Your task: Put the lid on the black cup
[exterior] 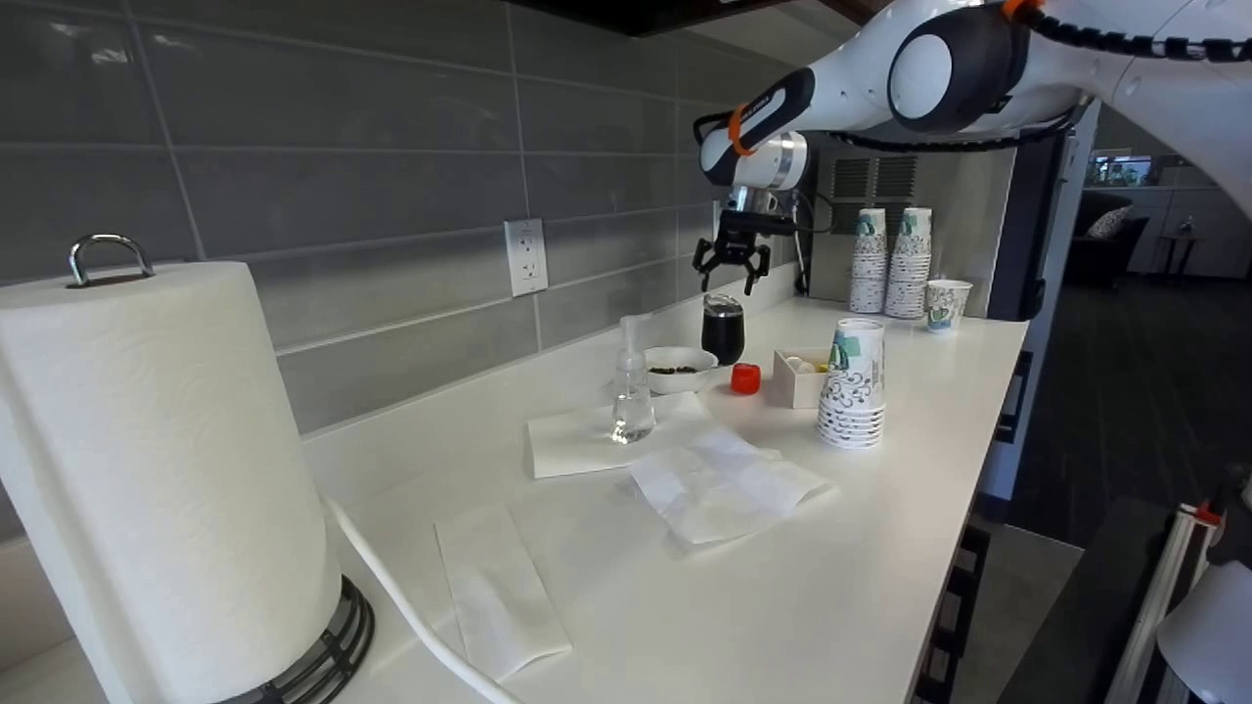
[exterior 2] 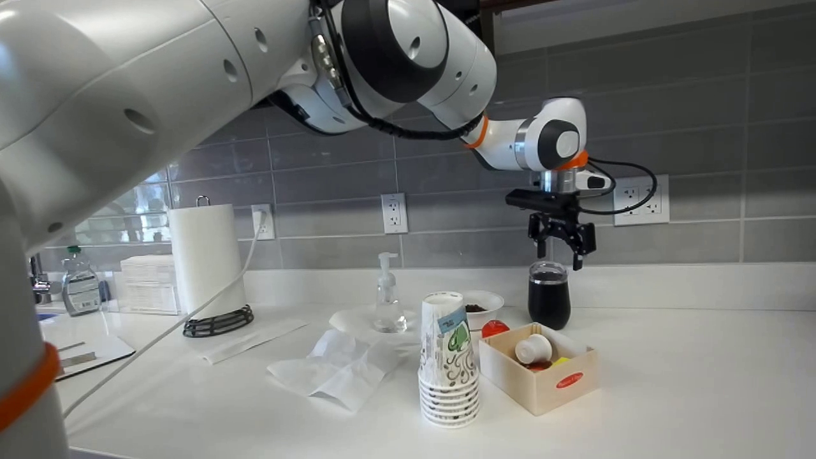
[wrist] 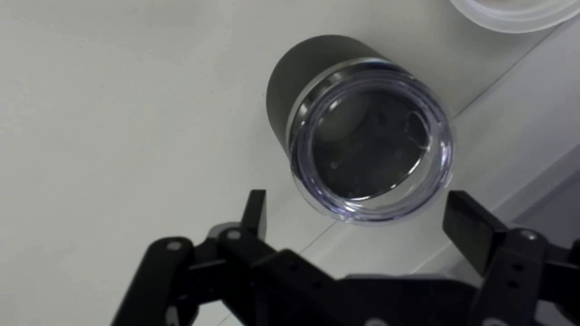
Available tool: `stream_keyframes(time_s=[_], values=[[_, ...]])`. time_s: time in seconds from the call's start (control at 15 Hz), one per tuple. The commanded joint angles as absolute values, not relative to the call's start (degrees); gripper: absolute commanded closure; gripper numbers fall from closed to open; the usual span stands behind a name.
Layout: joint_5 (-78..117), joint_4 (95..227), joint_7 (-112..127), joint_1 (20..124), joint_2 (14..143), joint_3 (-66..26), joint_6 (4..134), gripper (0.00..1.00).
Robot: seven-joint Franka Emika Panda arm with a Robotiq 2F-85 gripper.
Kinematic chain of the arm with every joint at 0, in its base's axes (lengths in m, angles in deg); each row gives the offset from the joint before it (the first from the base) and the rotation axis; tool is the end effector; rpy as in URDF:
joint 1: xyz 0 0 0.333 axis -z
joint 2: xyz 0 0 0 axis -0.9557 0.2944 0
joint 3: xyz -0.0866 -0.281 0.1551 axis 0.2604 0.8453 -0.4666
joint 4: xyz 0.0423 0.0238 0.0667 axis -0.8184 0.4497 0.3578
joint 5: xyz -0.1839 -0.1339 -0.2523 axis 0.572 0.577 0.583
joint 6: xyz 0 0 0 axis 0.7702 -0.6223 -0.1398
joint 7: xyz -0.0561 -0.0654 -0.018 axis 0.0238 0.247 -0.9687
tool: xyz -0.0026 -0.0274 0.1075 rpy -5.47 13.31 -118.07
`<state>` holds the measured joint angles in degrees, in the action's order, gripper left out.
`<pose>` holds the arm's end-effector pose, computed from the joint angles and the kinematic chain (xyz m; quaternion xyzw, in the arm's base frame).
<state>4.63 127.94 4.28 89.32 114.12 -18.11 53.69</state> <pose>0.7114 -0.2473 0.3353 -0.9556 0.2803 -0.0800 0.0439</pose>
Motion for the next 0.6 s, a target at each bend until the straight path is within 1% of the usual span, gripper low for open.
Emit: stream_keyframes(time_s=[0.0,0.53], values=[[4.5,137.2,7.6,89.1,108.7,-18.4,58.7,0.0],[3.4,155.4,12.3,89.6,99.1,-19.5,73.7,0.0]])
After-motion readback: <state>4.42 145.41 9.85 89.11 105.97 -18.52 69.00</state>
